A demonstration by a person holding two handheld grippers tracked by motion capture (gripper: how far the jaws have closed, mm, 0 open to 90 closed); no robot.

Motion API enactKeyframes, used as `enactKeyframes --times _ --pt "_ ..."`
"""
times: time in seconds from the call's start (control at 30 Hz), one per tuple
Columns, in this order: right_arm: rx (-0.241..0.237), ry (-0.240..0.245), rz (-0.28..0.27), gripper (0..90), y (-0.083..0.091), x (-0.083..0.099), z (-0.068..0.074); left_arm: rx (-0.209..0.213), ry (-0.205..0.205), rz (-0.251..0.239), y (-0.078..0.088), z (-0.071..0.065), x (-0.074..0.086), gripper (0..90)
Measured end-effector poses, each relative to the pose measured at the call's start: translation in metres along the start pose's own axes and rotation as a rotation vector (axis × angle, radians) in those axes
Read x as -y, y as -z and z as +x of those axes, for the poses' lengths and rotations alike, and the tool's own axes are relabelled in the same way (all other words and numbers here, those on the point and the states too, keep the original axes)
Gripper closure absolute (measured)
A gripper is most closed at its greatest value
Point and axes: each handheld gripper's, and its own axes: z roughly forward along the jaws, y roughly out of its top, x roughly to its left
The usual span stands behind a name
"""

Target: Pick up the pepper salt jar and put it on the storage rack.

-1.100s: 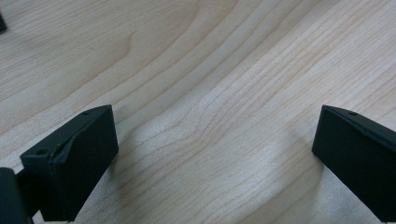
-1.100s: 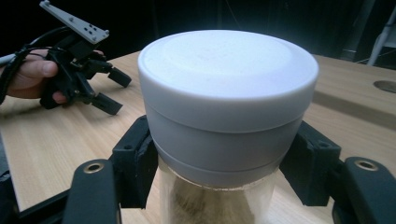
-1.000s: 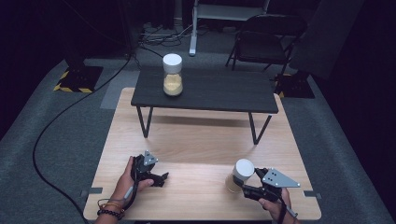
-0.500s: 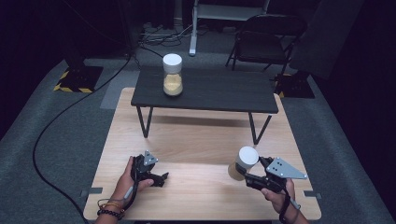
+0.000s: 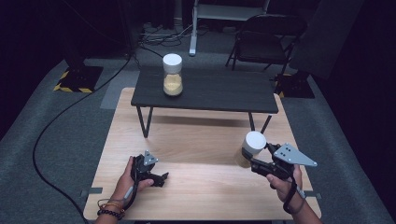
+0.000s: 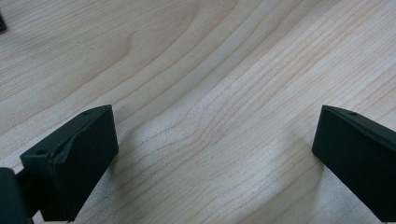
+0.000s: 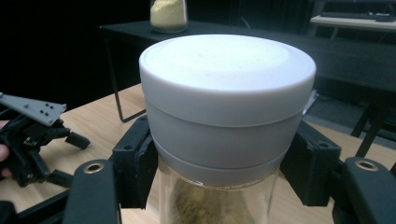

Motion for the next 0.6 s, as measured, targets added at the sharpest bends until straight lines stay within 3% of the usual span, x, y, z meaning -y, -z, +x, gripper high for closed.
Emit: enactKeyframes --times 0.6 --pt "0.059 -0.011 0.0 34.7 -0.006 -0.036 -0.005 0.0 0.0 0.001 0.0 0.0 0.0 0.4"
